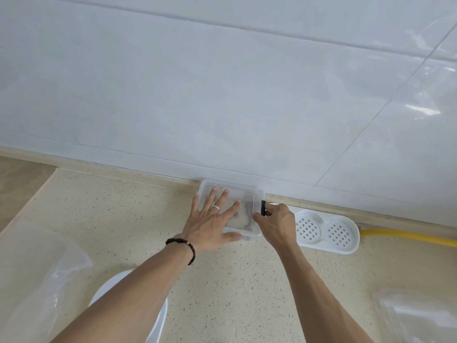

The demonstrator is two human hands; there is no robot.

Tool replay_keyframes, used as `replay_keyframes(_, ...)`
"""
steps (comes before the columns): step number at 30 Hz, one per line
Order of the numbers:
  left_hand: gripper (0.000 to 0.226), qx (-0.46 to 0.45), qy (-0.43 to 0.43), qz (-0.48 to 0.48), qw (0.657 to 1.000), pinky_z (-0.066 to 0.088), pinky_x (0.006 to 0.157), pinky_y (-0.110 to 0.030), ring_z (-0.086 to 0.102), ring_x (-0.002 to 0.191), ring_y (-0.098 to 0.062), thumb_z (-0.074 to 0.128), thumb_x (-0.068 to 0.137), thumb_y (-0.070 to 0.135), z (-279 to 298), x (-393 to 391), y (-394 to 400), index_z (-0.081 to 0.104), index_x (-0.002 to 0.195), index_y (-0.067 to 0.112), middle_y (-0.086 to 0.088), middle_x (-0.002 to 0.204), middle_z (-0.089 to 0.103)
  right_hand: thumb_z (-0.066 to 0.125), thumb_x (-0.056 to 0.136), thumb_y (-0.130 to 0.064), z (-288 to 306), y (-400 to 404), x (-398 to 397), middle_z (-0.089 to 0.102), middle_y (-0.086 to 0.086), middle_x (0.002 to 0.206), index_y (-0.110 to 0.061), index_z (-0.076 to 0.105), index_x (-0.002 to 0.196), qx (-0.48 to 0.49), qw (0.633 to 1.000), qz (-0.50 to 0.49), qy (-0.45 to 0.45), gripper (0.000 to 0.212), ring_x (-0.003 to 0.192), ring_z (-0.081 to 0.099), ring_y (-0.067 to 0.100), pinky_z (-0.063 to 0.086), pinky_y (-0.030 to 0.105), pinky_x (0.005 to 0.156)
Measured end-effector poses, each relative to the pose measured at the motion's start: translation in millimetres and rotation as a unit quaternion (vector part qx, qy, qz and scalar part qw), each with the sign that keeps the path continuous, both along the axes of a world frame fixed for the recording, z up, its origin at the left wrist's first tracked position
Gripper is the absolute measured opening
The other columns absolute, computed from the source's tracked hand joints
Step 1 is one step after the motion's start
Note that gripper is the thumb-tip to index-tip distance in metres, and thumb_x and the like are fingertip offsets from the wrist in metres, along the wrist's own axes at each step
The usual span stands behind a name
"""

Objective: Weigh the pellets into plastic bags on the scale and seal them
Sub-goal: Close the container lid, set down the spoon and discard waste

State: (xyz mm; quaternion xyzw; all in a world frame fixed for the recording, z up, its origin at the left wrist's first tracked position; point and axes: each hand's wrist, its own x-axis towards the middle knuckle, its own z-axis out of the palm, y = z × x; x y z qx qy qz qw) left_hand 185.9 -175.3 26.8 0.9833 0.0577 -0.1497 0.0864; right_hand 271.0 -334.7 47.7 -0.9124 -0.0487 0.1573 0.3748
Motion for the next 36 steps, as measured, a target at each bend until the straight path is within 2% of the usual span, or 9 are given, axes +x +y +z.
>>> replay_keyframes(3,0.084,-0.006,0.004,0.000,1.000,-0.015,0.113,-0.060,-0.033,0.141,-0.023,0.033,0.085,0.076,2,0,0,-0.009,0.150,0.042,0.000,0.158,-0.025,0.067,0.079,-0.020,3,-3,-1,0.061,0.007,0.064,-0.007,0.069,0.073,0.009,1.000,0.009,0.014,0.015,0.057,0.051,0.023,0.035,0.024,0.047)
replay_keyframes(6,0.086,-0.022,0.006,0.006,1.000,-0.013,0.113,-0.061,-0.029,0.143,-0.023,0.038,0.084,0.076,6,2,0,-0.003,0.151,0.043,0.000,0.160,-0.021,0.066,0.083,-0.020,6,-8,-2,0.071,0.008,0.083,-0.007,0.073,0.089,0.023,0.998,0.043,0.026,0.016,0.075,0.063,0.028,0.043,0.027,0.057)
replay_keyframes(9,0.084,-0.039,0.005,0.021,0.999,-0.010,0.114,-0.061,-0.020,0.147,-0.024,0.043,0.085,0.073,14,1,-5,0.004,0.152,0.039,0.000,0.161,-0.013,0.065,0.086,-0.026,7,-12,-10,0.067,0.005,0.101,-0.012,0.069,0.103,0.016,0.998,0.059,0.004,0.022,0.087,0.061,0.023,0.045,0.025,0.063)
replay_keyframes(12,0.080,-0.057,-0.024,0.044,0.997,-0.006,0.116,-0.060,-0.013,0.148,-0.023,0.039,0.089,0.069,25,-14,-17,0.007,0.153,0.033,-0.001,0.163,-0.006,0.064,0.090,-0.034,10,-20,-25,0.058,0.006,0.122,-0.014,0.051,0.137,0.011,0.999,0.030,0.010,0.053,0.106,0.057,0.021,0.045,0.031,0.083)
replay_keyframes(14,0.078,-0.083,-0.048,0.060,0.994,-0.004,0.117,-0.057,-0.010,0.149,-0.021,0.036,0.092,0.066,30,-34,-27,0.007,0.154,0.029,-0.002,0.163,-0.002,0.063,0.092,-0.038,14,-27,-38,0.057,0.007,0.127,-0.011,0.044,0.143,0.020,0.999,0.022,0.018,0.061,0.112,0.056,0.021,0.042,0.030,0.087)
replay_keyframes(17,0.076,-0.102,-0.070,0.076,0.989,-0.002,0.119,-0.053,-0.007,0.149,-0.019,0.035,0.094,0.062,34,-74,-42,0.007,0.155,0.026,-0.002,0.163,0.002,0.063,0.092,-0.040,23,-39,-62,0.059,0.007,0.127,-0.011,0.047,0.141,0.029,0.999,0.026,0.027,0.059,0.115,0.056,0.021,0.044,0.031,0.091)
replay_keyframes(21,0.073,-0.103,-0.076,0.070,0.989,-0.001,0.120,-0.049,-0.005,0.149,-0.018,0.033,0.095,0.061,27,-122,-56,0.014,0.154,0.021,-0.003,0.162,0.011,0.064,0.090,-0.039,28,-52,-104,0.061,0.000,0.111,-0.012,0.055,0.133,0.022,0.999,0.014,0.027,0.052,0.105,0.060,0.018,0.050,0.034,0.090)
replay_keyframes(29,0.074,-0.113,-0.040,-0.011,0.993,-0.003,0.119,-0.046,-0.002,0.149,-0.017,0.034,0.091,0.064,-10,-224,-84,0.026,0.149,0.020,0.000,0.159,0.022,0.066,0.088,-0.034,1,-88,-228,0.062,-0.010,0.082,-0.012,0.068,0.113,-0.004,0.994,-0.084,0.073,0.034,0.088,0.061,0.015,0.046,0.025,0.073)
replay_keyframes(36,0.064,-0.126,-0.039,-0.055,0.990,0.002,0.117,-0.049,0.007,0.149,-0.022,0.044,0.093,0.060,-39,-281,-96,0.038,0.143,0.020,-0.004,0.155,0.031,0.068,0.087,-0.037,-28,-105,-309,0.071,0.006,0.080,-0.010,0.072,0.090,-0.022,0.986,-0.113,0.123,0.027,0.072,0.065,0.017,0.054,0.033,0.066)
